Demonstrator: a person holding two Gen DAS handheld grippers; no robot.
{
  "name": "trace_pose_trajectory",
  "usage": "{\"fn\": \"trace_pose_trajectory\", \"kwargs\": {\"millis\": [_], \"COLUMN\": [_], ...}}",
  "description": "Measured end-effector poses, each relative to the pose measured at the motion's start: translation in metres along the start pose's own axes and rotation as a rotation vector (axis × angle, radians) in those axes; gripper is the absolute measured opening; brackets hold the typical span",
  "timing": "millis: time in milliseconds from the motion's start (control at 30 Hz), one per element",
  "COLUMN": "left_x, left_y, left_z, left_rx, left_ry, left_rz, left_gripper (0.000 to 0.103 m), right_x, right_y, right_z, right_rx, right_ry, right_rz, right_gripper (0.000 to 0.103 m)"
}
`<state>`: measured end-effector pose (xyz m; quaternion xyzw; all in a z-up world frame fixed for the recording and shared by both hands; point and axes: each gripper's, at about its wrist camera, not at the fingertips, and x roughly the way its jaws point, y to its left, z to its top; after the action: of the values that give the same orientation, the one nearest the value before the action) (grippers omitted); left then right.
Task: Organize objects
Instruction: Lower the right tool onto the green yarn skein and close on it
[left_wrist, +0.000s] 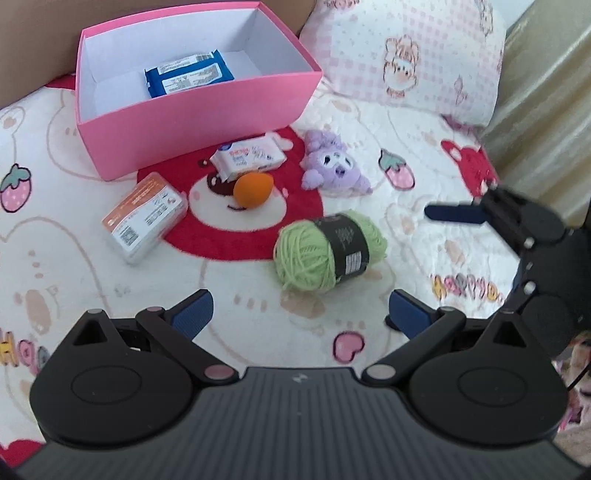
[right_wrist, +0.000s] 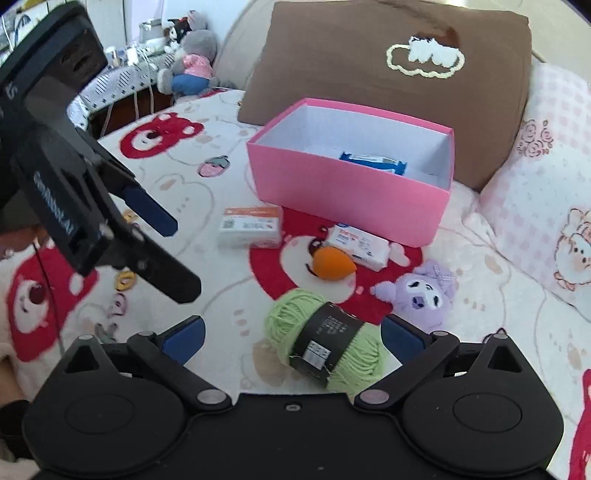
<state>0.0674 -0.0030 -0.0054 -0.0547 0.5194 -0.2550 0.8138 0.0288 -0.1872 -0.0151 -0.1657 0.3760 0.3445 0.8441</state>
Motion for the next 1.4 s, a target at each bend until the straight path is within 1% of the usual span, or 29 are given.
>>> {"fn": "trace_pose_trajectory", "kwargs": {"millis": [67, 133, 200, 300, 467, 500, 600, 633, 733, 833, 933, 1033, 1100, 1133, 1200, 1267, 1333, 1400], "left_x": [0.006, 0.012, 0.017, 0.025, 0.037, 0.04, 0.051, 0.055, 0.066, 0.076, 0.085, 0.092, 0.096, 0.097, 0.101, 0.105, 0.104, 0.105], "left_y": [0.005, 0.009, 0.011, 0.012, 0.011, 0.011, 0.012, 0.012, 0.012, 0.012, 0.014, 0.018, 0.02, 0.021, 0.022, 0.021, 0.022, 0.022], "left_z": [0.0, -0.001, -0.001, -0.002, -0.004, -0.004, -0.003, -0.002, -0.001, -0.001, -0.001, -0.001, -0.001, -0.001, 0.0, 0.002, 0.003, 0.004], "left_rx": [-0.025, -0.039, -0.045, -0.029, 0.011, 0.018, 0.022, 0.019, 0.014, 0.013, -0.006, -0.026, -0.029, -0.033, -0.023, 0.012, 0.023, 0.025], "left_ry": [-0.009, -0.016, -0.018, -0.02, -0.054, -0.061, -0.056, -0.051, -0.046, -0.047, -0.046, -0.046, -0.051, -0.055, -0.063, -0.051, -0.056, -0.052], "left_rz": [-0.016, -0.025, -0.027, -0.019, -0.018, -0.02, -0.047, -0.056, -0.079, -0.094, -0.118, -0.126, -0.123, -0.119, -0.095, -0.065, -0.069, -0.086], "left_gripper": [0.103, 0.103, 0.103, 0.103, 0.103, 0.102, 0.101, 0.101, 0.101, 0.1, 0.1, 0.1, 0.099, 0.098, 0.098, 0.096, 0.093, 0.086], "right_x": [0.01, 0.018, 0.023, 0.028, 0.04, 0.043, 0.052, 0.054, 0.054, 0.054, 0.058, 0.064, 0.067, 0.068, 0.072, 0.073, 0.076, 0.079], "right_y": [-0.004, -0.008, -0.01, -0.009, -0.015, -0.015, -0.015, -0.016, -0.012, -0.011, -0.013, -0.017, -0.017, -0.017, -0.015, -0.013, -0.009, -0.008], "right_z": [-0.003, -0.007, -0.01, -0.013, -0.019, -0.02, -0.022, -0.023, -0.021, -0.02, -0.023, -0.029, -0.031, -0.031, -0.027, -0.024, -0.024, -0.025], "right_rx": [0.025, 0.053, 0.06, 0.065, 0.115, 0.114, 0.124, 0.122, 0.082, 0.059, 0.071, 0.095, 0.092, 0.077, 0.066, 0.052, 0.027, 0.018], "right_ry": [0.048, 0.061, 0.05, 0.01, -0.012, -0.015, -0.008, -0.009, -0.029, -0.045, -0.059, -0.074, -0.105, -0.116, -0.116, -0.116, -0.122, -0.124], "right_rz": [0.051, 0.06, 0.035, -0.033, -0.048, -0.072, -0.102, -0.103, -0.121, -0.118, -0.154, -0.172, -0.164, -0.138, -0.113, -0.098, -0.112, -0.135], "right_gripper": [0.102, 0.102, 0.102, 0.102, 0.102, 0.102, 0.102, 0.1, 0.1, 0.1, 0.1, 0.1, 0.1, 0.1, 0.1, 0.1, 0.1, 0.1]}}
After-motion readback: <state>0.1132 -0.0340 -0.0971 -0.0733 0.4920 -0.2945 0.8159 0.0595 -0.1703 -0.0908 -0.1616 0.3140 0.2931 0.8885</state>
